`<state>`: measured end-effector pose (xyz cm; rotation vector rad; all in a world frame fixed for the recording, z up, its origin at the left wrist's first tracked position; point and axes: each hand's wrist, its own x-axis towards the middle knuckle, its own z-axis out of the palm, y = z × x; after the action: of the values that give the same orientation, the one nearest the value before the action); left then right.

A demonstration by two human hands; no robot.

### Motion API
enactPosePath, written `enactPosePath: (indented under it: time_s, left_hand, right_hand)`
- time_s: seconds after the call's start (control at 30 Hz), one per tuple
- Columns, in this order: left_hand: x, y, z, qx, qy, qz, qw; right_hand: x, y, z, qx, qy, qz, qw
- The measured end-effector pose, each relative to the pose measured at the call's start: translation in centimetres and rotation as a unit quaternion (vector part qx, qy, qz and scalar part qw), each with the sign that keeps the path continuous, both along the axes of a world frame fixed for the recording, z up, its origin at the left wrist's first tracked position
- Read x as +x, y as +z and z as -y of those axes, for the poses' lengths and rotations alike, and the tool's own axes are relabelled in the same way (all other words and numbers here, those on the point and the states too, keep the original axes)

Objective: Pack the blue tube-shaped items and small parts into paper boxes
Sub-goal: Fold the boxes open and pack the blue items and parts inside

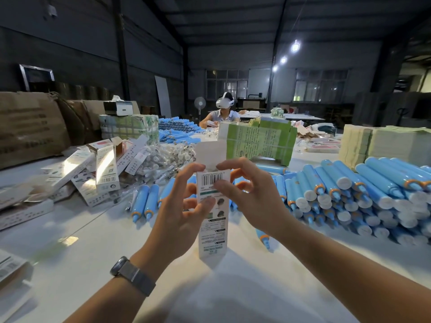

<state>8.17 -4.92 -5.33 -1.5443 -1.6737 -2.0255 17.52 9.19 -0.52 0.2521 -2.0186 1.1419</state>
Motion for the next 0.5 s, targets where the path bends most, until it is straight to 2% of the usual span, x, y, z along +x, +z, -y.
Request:
enactPosePath:
  time_s: [0.5]
  left_hand:
    - [0.89,0.22,-0.06,-0.004,-0.028,0.011,1.0]
  right_hand:
    - [0.27,0.83,-0.6,0.032,0.02,-0.046,0.998]
